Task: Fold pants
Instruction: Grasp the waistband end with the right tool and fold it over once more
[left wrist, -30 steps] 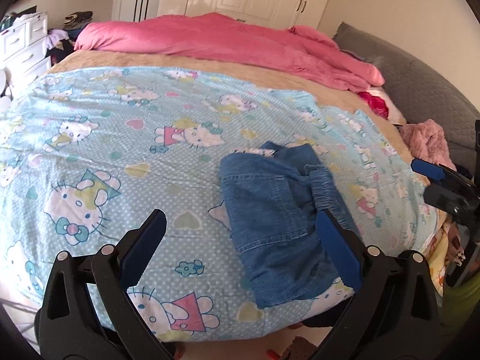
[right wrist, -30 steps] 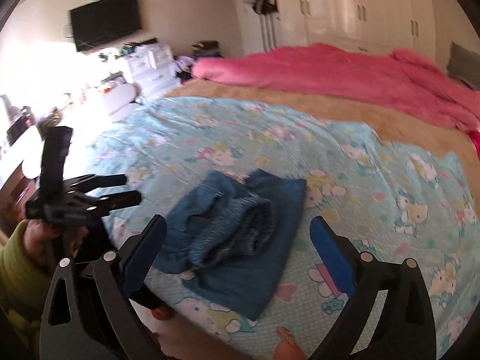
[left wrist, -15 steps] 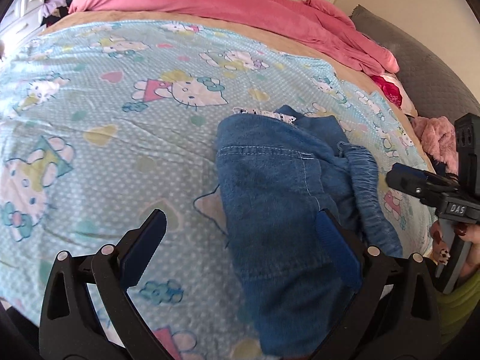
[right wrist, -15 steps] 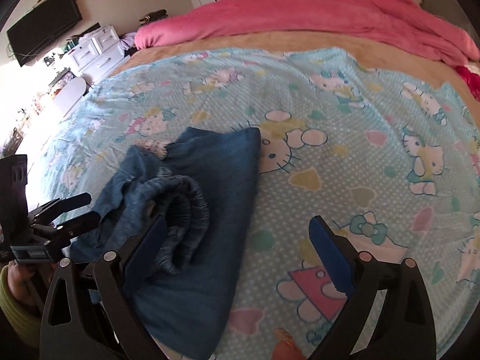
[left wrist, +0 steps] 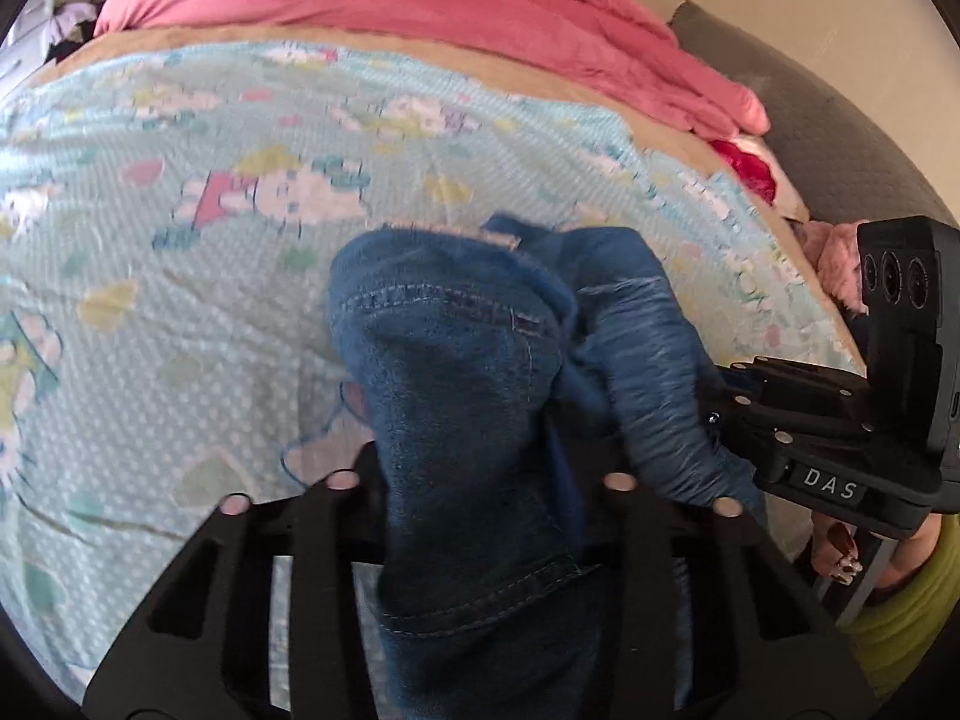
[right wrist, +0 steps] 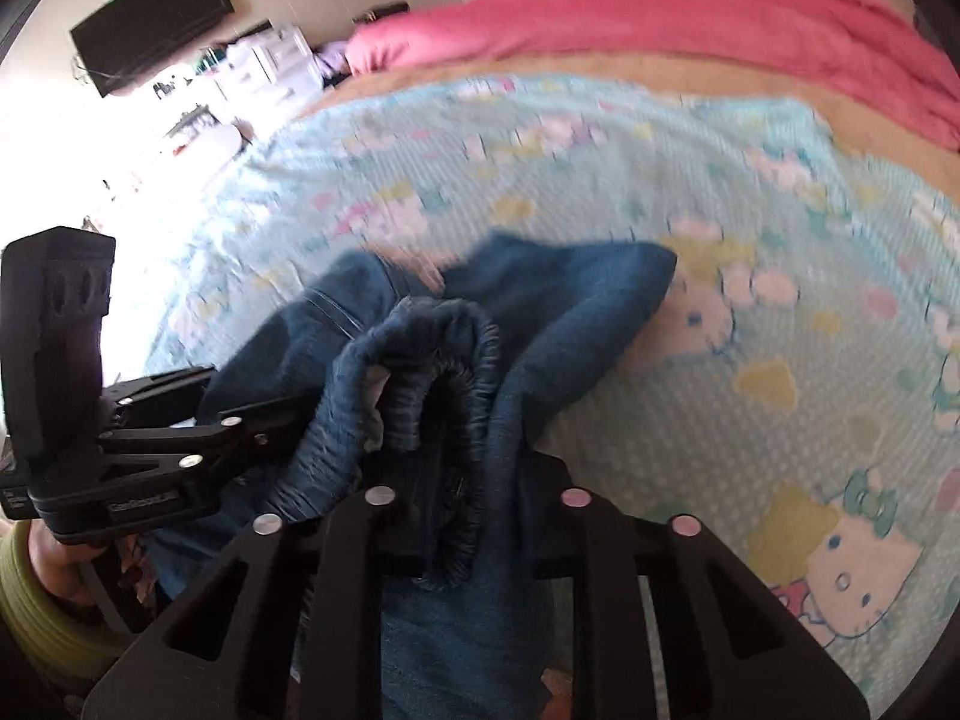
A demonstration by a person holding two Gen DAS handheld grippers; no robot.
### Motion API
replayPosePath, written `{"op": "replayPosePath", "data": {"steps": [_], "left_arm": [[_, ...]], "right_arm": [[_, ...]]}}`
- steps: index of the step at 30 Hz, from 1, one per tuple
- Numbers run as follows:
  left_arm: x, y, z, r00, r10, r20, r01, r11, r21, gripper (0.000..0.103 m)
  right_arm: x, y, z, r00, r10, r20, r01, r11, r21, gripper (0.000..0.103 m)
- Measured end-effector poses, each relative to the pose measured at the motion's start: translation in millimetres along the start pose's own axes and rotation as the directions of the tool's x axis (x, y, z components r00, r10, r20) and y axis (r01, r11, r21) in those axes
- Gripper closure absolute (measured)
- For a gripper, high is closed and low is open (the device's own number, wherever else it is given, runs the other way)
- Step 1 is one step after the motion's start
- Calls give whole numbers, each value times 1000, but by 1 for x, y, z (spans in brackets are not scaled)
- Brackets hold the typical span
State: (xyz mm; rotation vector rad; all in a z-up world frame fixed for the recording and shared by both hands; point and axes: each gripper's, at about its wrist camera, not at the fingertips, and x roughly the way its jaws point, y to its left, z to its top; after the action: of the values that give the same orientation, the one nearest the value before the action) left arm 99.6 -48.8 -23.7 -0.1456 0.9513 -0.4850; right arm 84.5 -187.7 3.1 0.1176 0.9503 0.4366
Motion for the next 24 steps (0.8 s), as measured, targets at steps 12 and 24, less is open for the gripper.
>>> {"op": "replayPosePath", "data": {"steps": [12, 24], "left_arm": [[-17, 21, 67, 986, 95, 135, -98, 995, 14, 79], [23, 51, 44, 979, 195, 49, -194, 981, -26, 42]], "right_arm": [[12, 11, 76, 989, -29, 143, 36, 998, -50, 90], [63, -29, 55, 960, -280, -24, 281, 959, 27, 51]]}}
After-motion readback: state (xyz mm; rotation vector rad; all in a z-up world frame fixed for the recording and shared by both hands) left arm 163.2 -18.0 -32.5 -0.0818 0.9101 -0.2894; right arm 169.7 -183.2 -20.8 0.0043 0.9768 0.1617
